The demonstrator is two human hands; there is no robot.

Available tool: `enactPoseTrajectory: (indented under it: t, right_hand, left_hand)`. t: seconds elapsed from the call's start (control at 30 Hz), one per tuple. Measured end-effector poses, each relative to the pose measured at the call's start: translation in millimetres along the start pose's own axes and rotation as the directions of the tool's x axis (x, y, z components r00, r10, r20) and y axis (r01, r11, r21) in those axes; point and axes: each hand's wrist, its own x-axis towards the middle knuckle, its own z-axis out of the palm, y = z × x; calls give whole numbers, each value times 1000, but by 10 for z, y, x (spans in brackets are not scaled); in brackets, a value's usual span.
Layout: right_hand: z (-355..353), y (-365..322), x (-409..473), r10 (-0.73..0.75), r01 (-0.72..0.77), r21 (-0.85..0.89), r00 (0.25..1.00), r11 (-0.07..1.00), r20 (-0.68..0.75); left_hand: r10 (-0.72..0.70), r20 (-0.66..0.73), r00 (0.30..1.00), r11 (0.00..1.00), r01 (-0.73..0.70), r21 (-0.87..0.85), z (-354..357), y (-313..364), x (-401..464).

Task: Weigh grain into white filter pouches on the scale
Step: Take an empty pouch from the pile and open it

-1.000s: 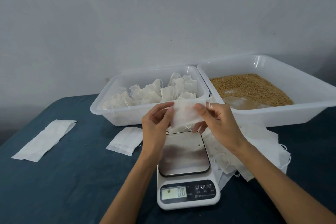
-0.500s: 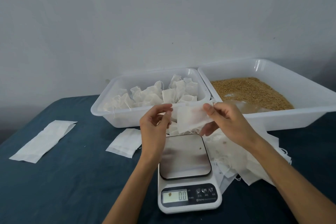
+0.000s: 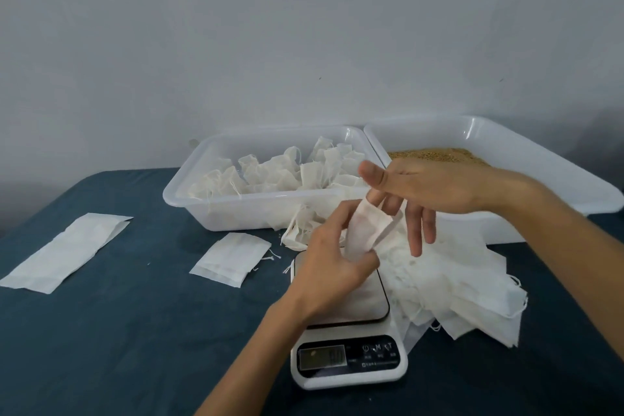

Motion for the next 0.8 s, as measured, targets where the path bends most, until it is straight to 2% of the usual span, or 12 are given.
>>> enactPoseTrajectory:
  t: [0.17,0.23,0.33,0.43,0.5,0.57,0.63,0.67,0.73,0.8]
  right_hand:
    - [65,-249,43,69,-38,-187,985,982,158]
    - [59,-278,61,61,-29,-199,986,980,157]
    - [-105,-245,51,4,7,-154,998,988,70]
    - [-377,20,42,-22,-4,-126,978,992,-206]
    - [-580,434,78,35,-114,-170,912,979,-410]
    - [-730,942,132,172,-323,-244,857,914,-486]
    - [-799,1382,157,356,-544,-381,813,748,-461]
    - [-813,1556,172,412,-592,-420,795,688,-445]
    - [-821,1800,213,460,-620,-447,782,645,-420]
    - [-826,1927,256,468,-609,-460,792,646,-392]
  left_hand:
    - [-61,-19,998,982,57,-180,79,28,-24]
    - [-84,-26,996,973,76,-218,66,23,-20]
    - [-120,-21,993,969,113,-221,50,20,-16]
    - [-165,-35,986,953,151,-264,73,1,-6]
    - [-189,-39,981,944,170,-284,86,-26,-7]
    - [-201,-45,978,942,181,-284,78,-56,-10]
    - [-204,-58,977,941,179,-287,87,-63,-6]
    - [-207,-67,976,940,179,-289,89,-59,-1]
    - [-213,-80,974,938,181,-297,101,-60,7]
    - [-217,-80,973,935,184,-302,105,-77,9]
